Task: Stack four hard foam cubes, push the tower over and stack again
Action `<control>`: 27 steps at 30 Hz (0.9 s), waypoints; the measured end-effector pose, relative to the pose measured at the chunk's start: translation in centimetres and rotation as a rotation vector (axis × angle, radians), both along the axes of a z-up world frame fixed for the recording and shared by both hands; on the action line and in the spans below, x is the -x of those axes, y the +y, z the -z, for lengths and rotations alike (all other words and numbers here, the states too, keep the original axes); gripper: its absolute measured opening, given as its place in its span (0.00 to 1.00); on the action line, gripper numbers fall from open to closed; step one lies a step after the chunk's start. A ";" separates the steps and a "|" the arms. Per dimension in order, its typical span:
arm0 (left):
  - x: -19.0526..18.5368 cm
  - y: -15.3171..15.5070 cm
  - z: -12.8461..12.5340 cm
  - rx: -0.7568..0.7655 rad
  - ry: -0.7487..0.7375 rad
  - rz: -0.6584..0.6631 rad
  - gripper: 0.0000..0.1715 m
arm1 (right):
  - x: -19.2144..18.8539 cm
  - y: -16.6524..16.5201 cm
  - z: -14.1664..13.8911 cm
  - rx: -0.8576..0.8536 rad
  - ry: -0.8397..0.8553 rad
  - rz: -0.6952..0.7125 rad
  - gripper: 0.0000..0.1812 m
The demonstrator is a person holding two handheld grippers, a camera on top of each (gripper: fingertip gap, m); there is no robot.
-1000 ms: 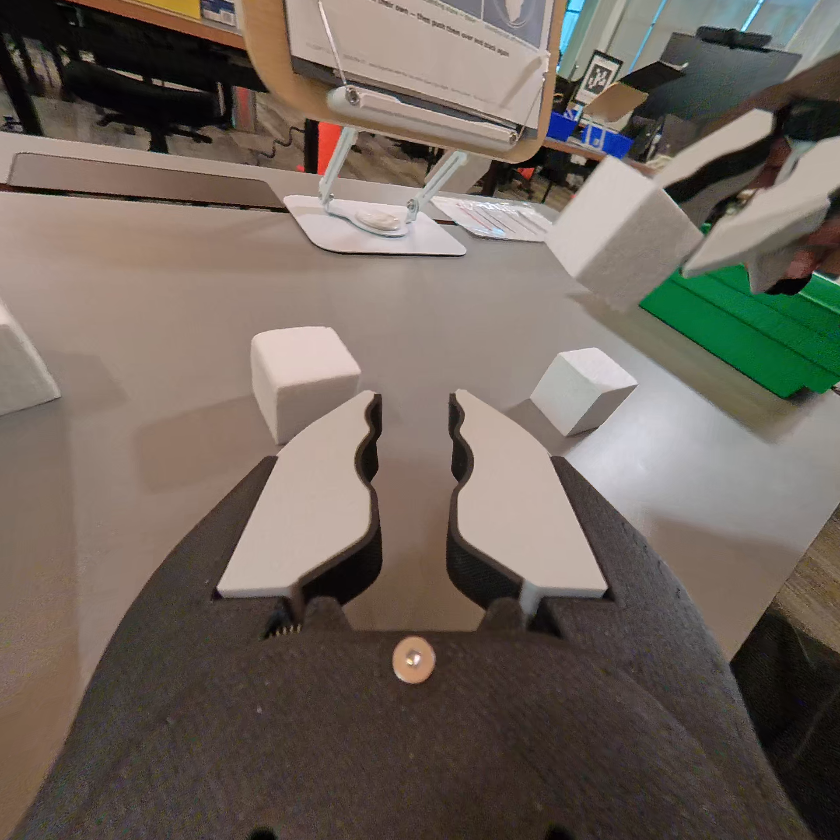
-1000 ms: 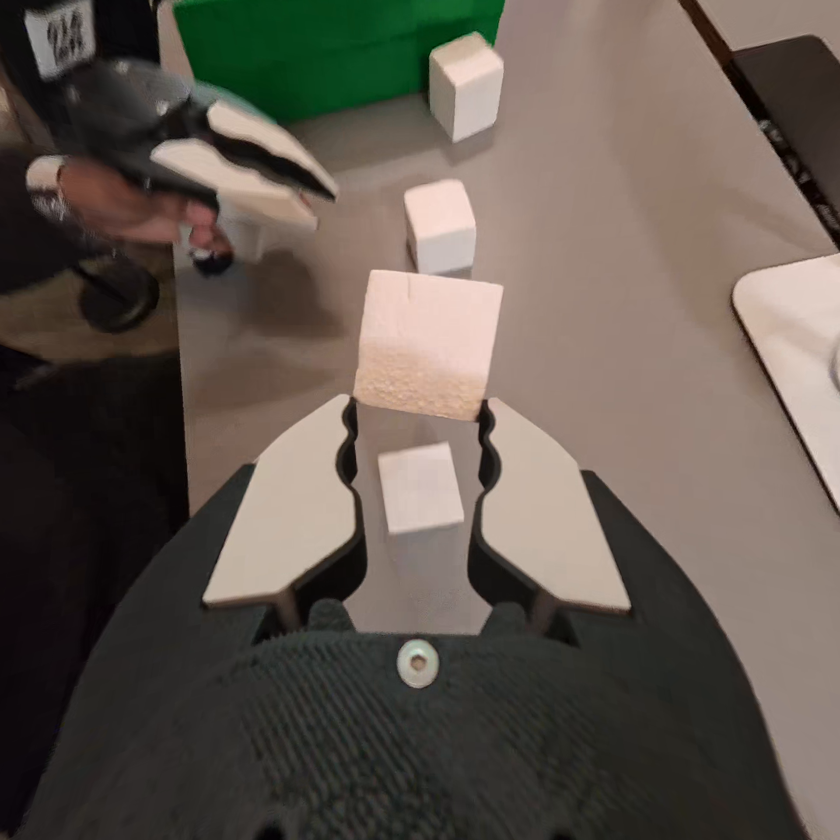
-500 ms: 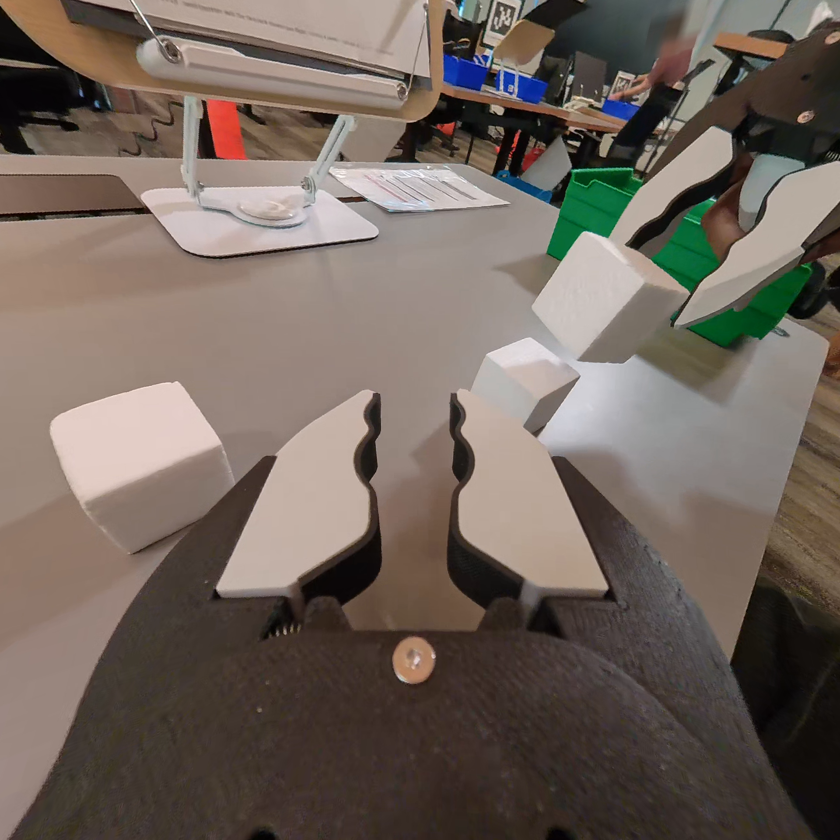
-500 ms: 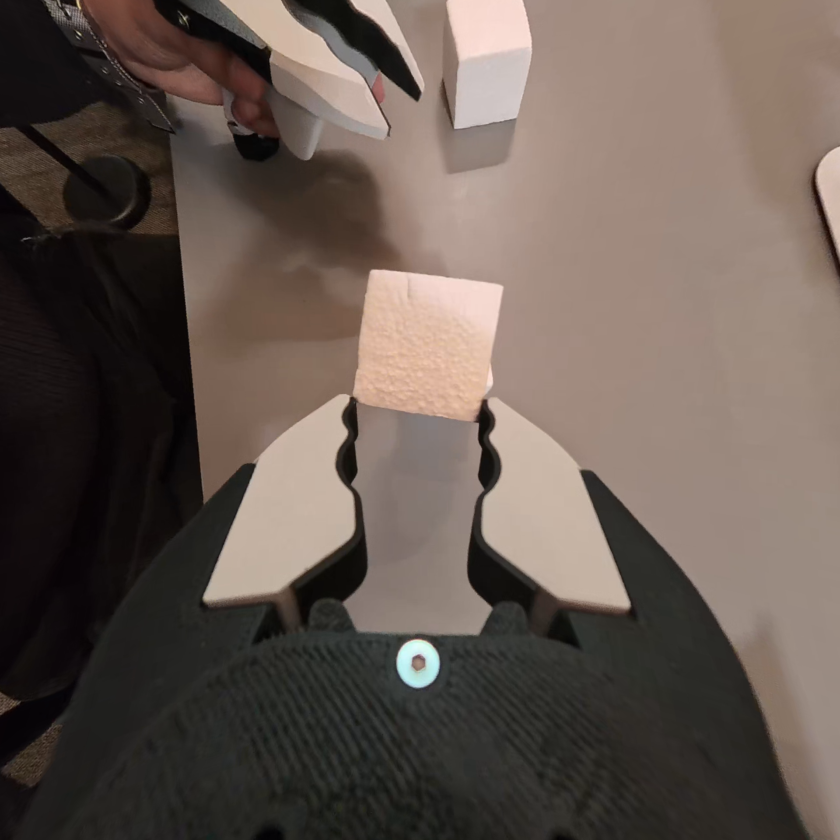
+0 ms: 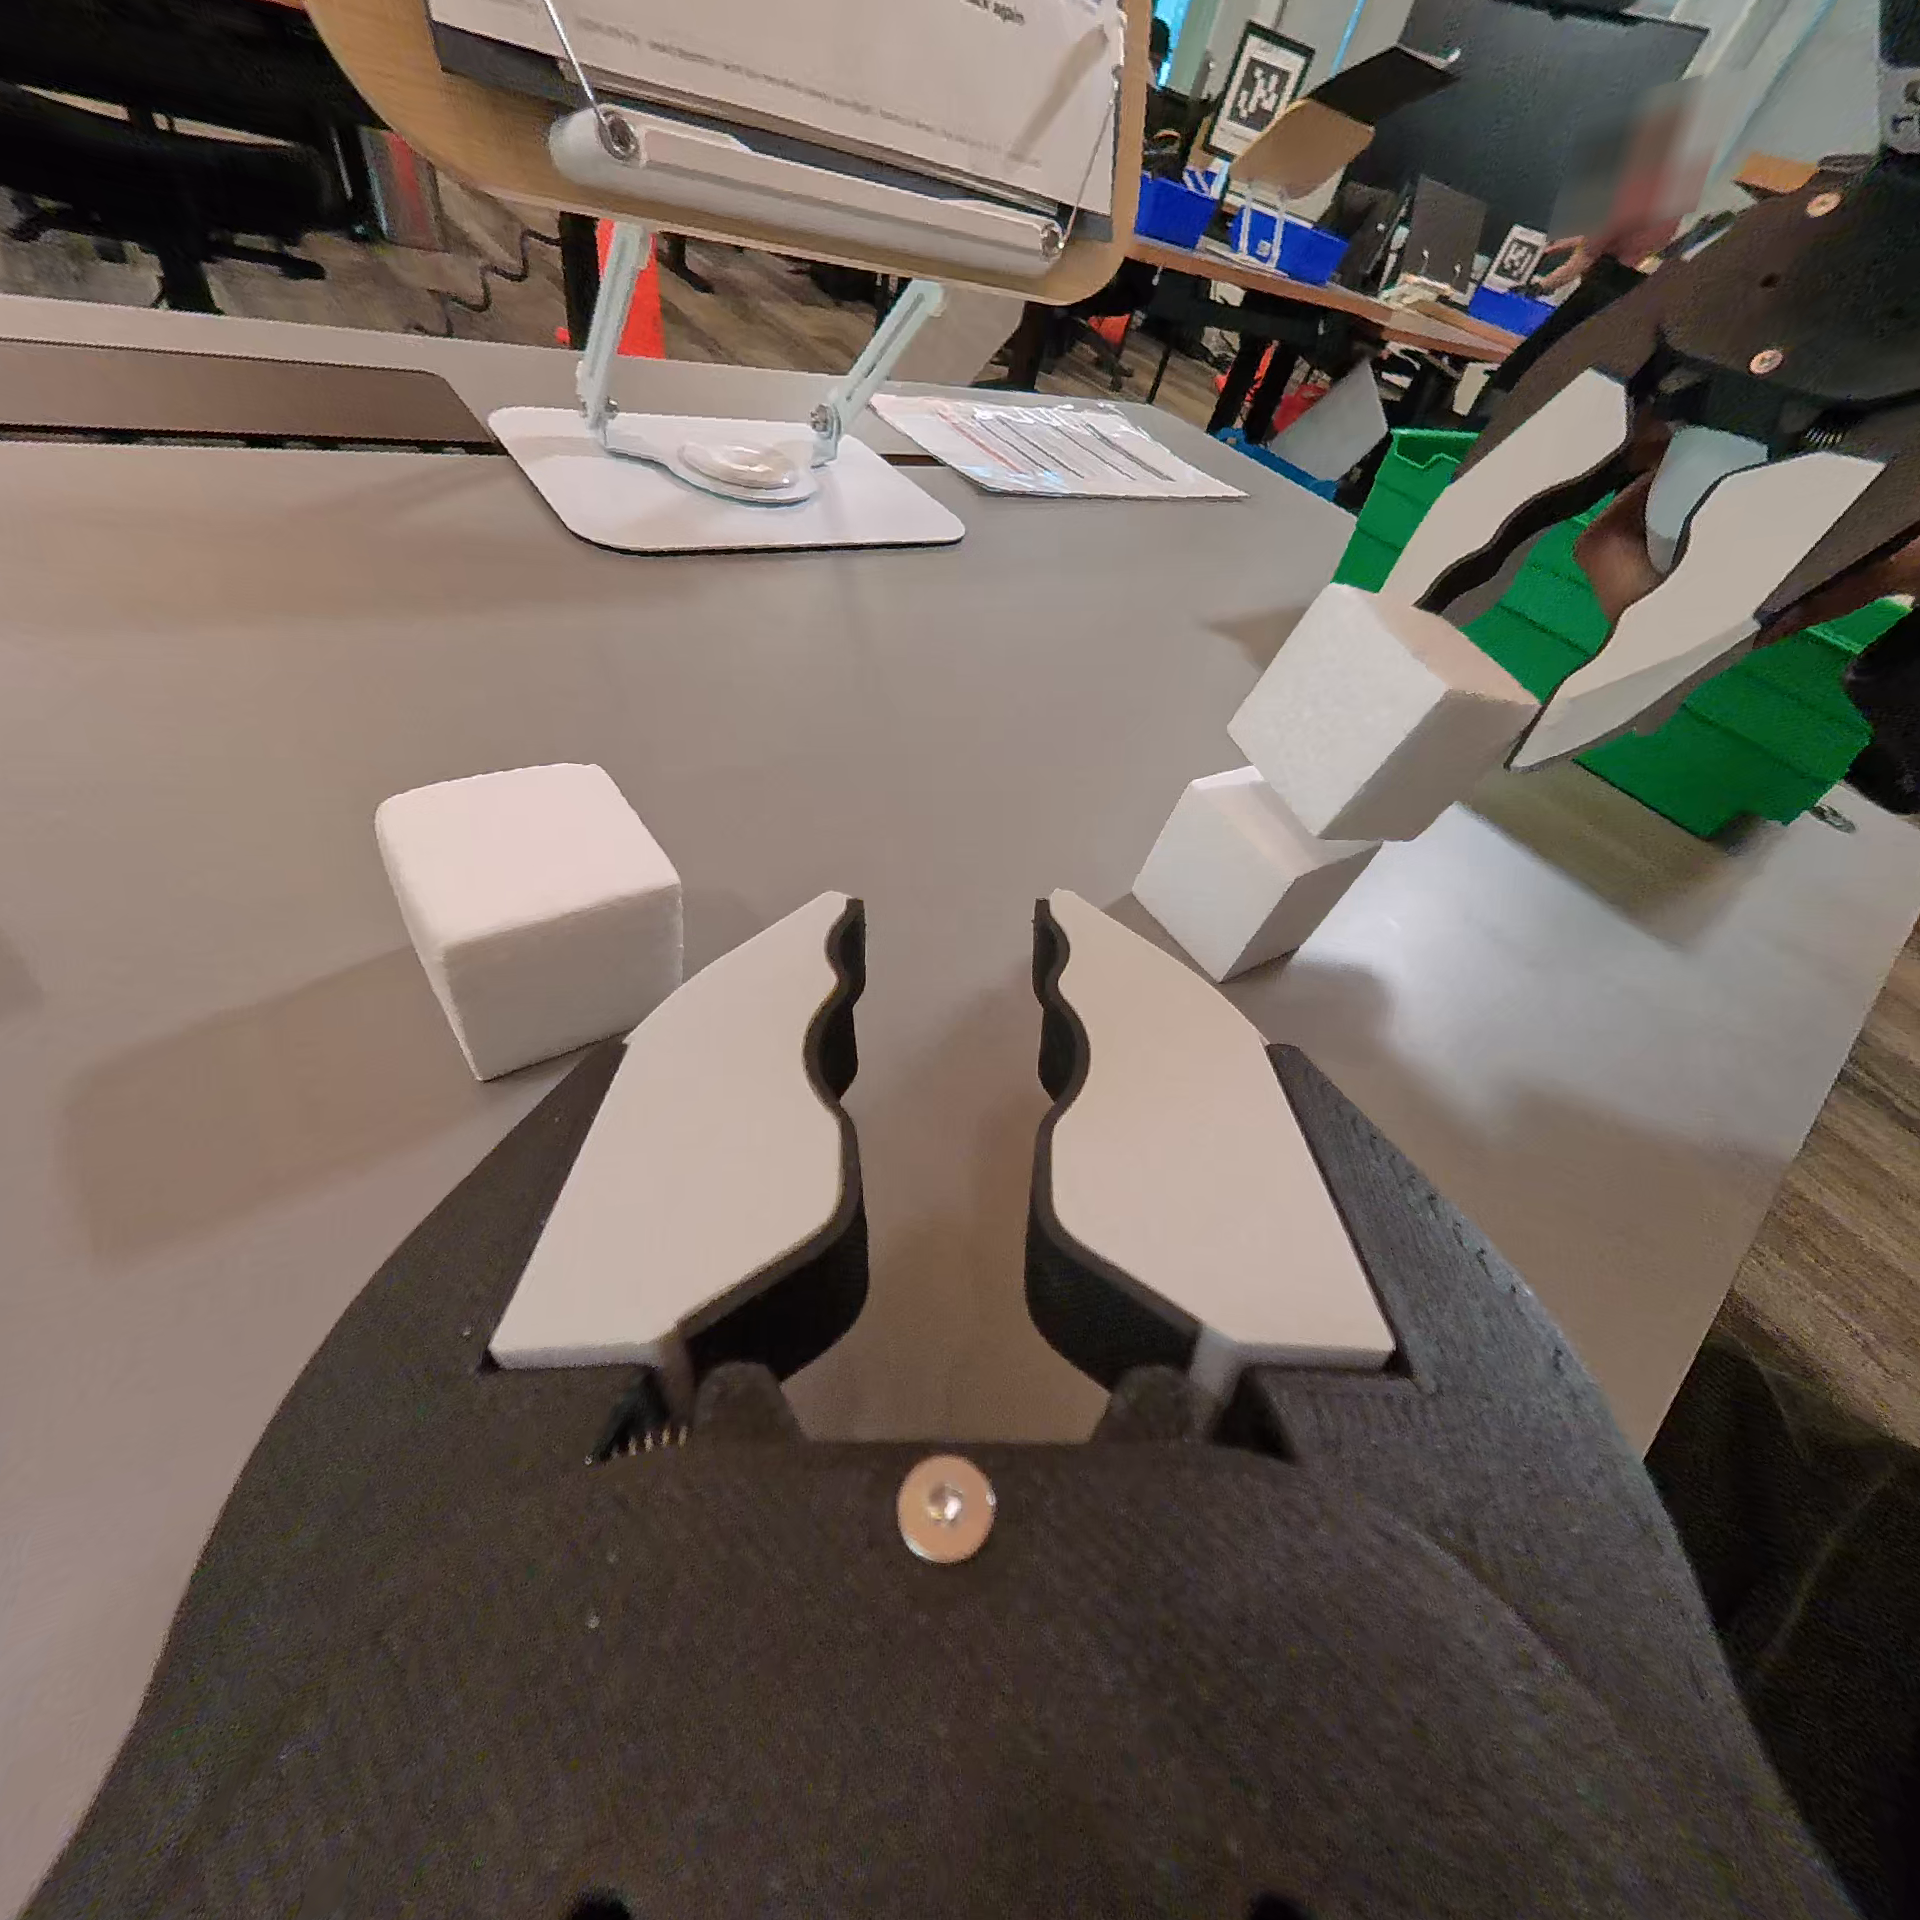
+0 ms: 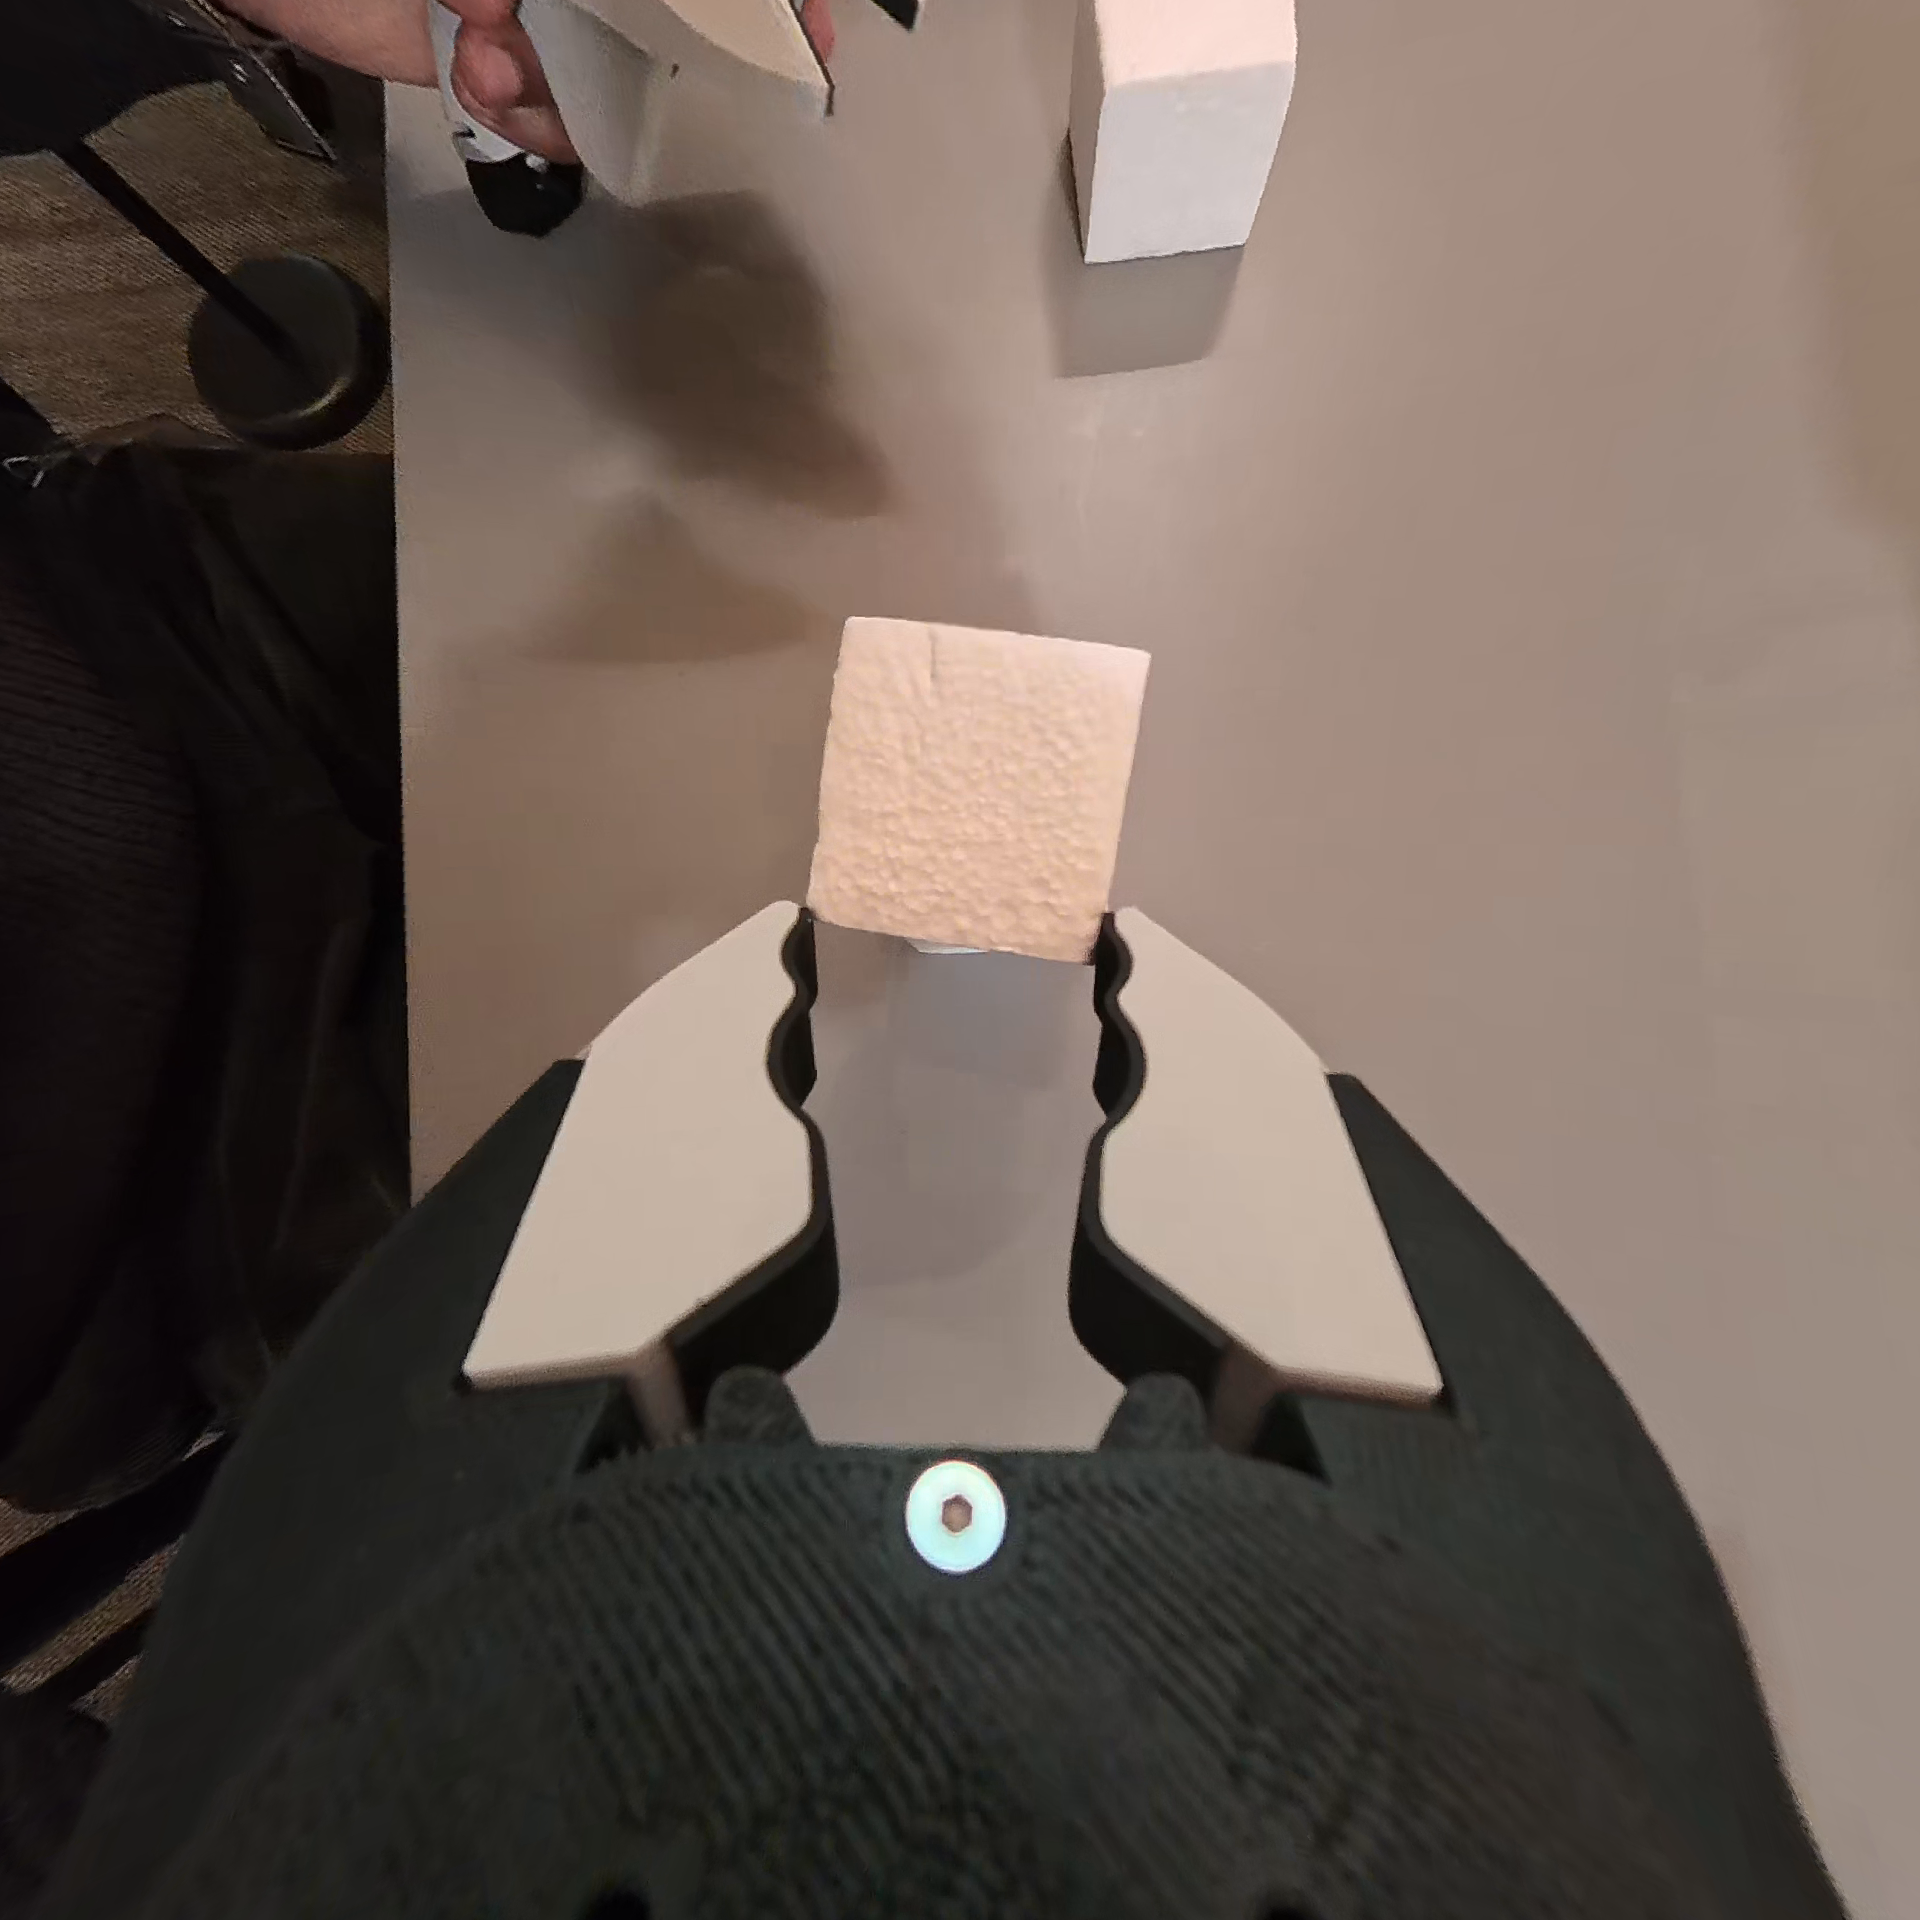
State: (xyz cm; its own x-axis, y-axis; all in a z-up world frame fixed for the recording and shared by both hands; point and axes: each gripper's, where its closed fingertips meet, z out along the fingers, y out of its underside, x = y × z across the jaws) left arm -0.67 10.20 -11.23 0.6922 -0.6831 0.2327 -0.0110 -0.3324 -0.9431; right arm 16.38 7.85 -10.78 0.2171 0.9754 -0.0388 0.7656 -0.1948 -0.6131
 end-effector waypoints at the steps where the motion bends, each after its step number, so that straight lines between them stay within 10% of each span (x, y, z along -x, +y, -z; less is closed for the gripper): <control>1: 0.1 0.0 0.0 0.000 0.001 -0.002 0.19 | 0.0 0.0 0.1 -0.001 -0.004 -0.003 0.29; 27: 3.7 -2.0 -0.1 0.009 -0.004 -0.081 0.19 | 0.1 0.7 0.6 -0.009 -0.068 -0.212 0.29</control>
